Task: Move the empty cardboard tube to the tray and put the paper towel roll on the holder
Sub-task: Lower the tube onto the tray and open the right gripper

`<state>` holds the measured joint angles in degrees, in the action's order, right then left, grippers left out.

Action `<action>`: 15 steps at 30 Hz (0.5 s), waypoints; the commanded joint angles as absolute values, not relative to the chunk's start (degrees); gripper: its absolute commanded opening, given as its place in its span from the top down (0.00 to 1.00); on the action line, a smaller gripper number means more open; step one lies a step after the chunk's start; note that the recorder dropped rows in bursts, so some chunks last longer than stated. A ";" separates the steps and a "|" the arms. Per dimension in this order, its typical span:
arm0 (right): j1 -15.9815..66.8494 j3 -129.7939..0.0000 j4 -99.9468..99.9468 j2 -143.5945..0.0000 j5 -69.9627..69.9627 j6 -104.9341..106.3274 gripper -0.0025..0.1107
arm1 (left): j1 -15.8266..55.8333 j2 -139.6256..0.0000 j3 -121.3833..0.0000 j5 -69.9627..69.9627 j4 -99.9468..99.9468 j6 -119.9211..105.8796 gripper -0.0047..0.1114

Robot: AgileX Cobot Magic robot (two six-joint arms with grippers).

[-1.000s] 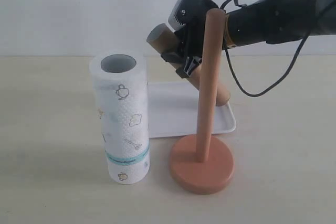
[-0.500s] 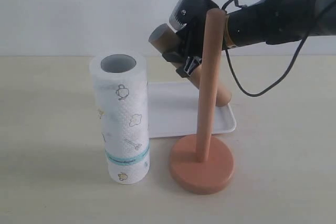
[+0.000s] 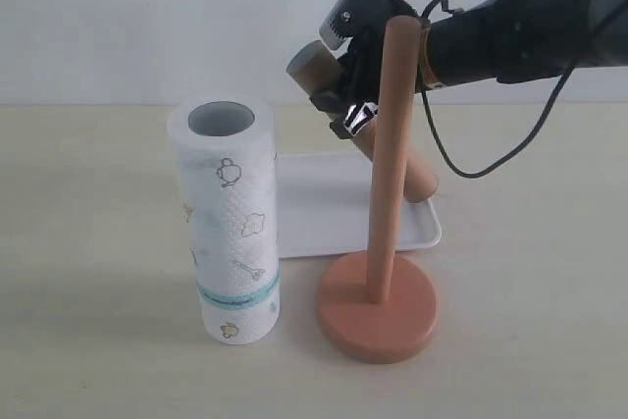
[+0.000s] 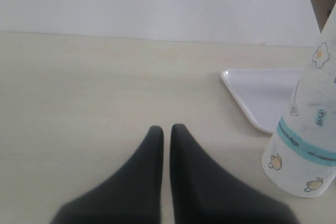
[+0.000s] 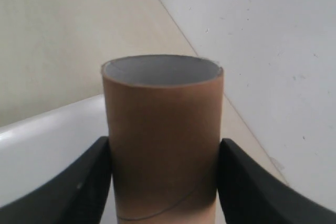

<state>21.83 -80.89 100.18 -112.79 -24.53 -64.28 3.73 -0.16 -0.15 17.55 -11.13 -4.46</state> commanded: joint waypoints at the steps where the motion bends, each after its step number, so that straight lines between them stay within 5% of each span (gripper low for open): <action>1: 21.97 -81.28 99.95 -112.70 -23.94 -65.45 0.61 | 3.56 0.00 0.00 17.58 -11.36 -4.54 0.92; 15: 21.97 -81.28 99.95 -112.70 -24.60 -69.25 0.61 | 3.56 0.00 0.00 17.58 -11.36 -4.54 0.92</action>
<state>21.83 -80.89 100.18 -112.79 -24.73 -68.17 3.73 -0.16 -0.15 17.55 -11.13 -4.46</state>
